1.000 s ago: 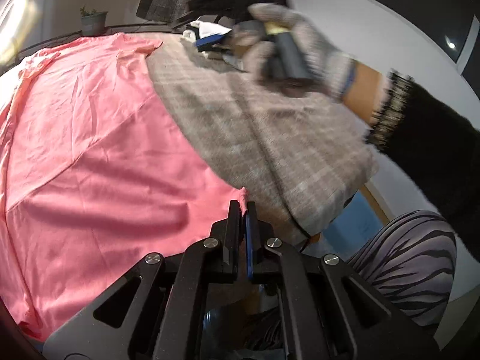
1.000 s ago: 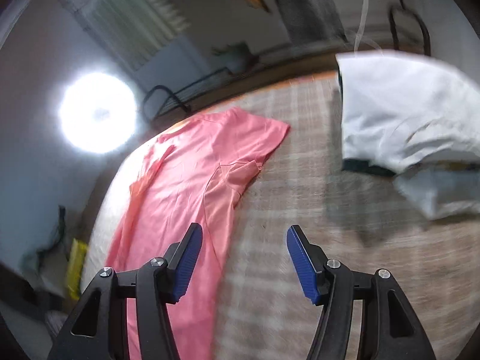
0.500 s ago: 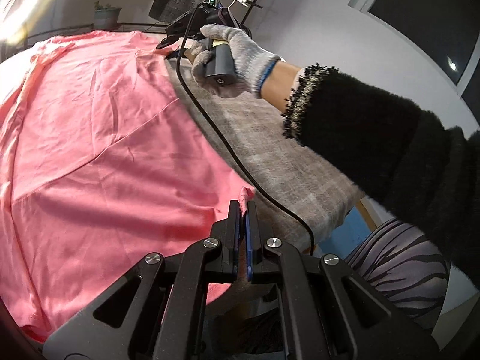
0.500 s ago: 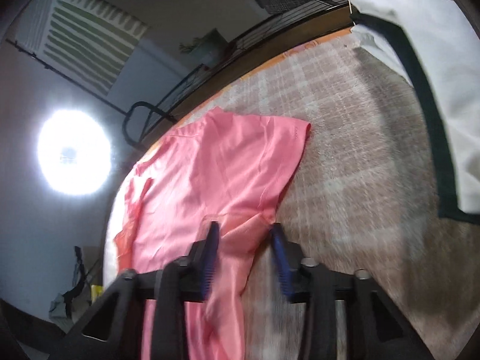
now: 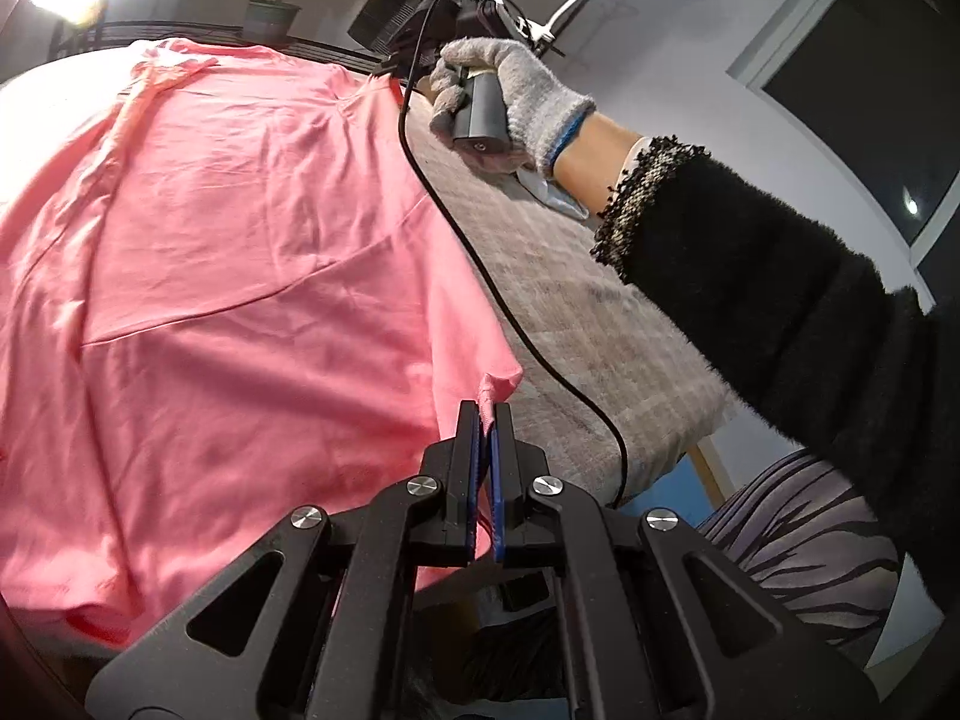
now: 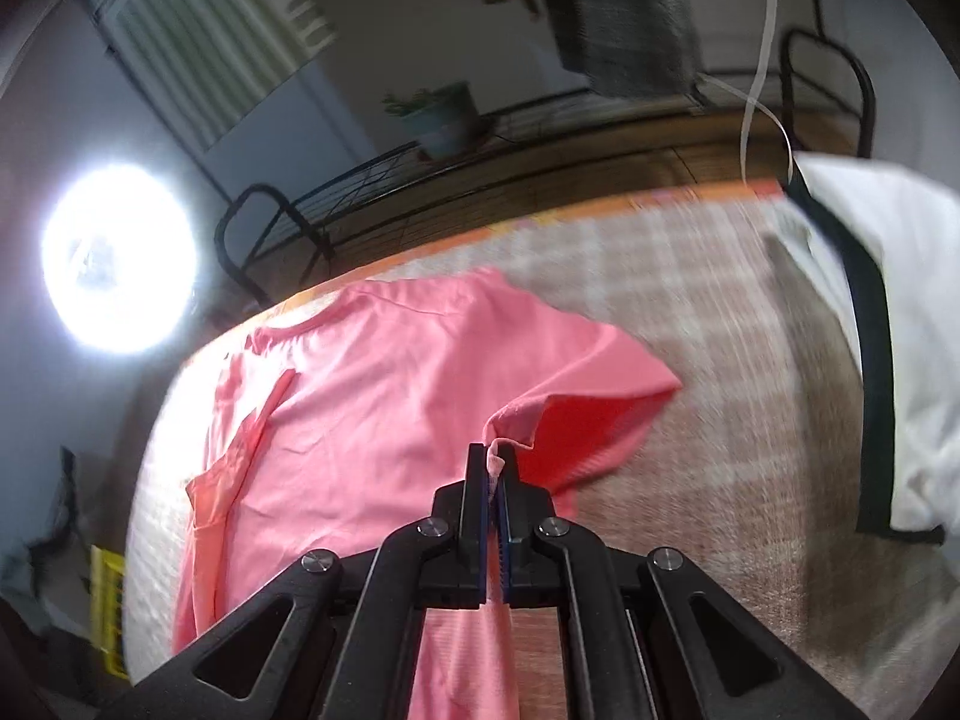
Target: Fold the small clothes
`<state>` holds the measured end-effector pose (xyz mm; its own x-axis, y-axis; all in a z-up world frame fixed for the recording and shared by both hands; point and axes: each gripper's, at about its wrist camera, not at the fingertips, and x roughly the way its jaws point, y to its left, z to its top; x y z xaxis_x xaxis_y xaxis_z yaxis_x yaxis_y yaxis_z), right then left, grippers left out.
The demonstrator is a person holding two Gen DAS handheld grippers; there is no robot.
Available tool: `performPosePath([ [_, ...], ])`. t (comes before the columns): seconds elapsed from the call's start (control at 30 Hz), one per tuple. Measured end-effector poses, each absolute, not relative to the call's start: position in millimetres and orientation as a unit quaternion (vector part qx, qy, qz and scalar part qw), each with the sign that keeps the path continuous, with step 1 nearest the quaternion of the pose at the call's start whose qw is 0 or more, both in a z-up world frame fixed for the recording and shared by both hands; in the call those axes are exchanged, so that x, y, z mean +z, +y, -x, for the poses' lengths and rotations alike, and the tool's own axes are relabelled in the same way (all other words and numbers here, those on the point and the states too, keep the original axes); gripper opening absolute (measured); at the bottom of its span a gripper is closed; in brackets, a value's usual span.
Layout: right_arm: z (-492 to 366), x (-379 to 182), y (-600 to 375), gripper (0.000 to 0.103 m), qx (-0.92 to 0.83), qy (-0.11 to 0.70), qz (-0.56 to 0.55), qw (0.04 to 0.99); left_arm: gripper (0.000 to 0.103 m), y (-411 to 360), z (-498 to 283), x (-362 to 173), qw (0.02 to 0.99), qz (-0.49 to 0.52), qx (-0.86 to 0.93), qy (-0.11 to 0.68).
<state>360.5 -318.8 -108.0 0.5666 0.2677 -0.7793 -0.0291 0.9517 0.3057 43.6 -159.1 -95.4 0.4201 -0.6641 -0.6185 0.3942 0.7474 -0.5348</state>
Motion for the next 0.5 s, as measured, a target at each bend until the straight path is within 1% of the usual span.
performPosePath([
  [0.13, -361.9, -87.6, -278.9, 0.000, 0.086, 0.454, -0.076, 0.883, 0.001, -135.1, -35.0, -96.3, 0.831, 0.175, -0.304, 0.431],
  [0.3, -369.6, -75.5, -223.3, 0.000, 0.087, 0.452, -0.019, 0.888, 0.001, -102.3, -28.2, -103.4, 0.834, 0.204, -0.267, 0.438],
  [0.5, -382.6, -97.9, -147.1, 0.000, 0.106, 0.466, 0.047, 0.877, 0.001, -79.0, -26.1, -116.0, 0.827, 0.231, -0.233, 0.456],
])
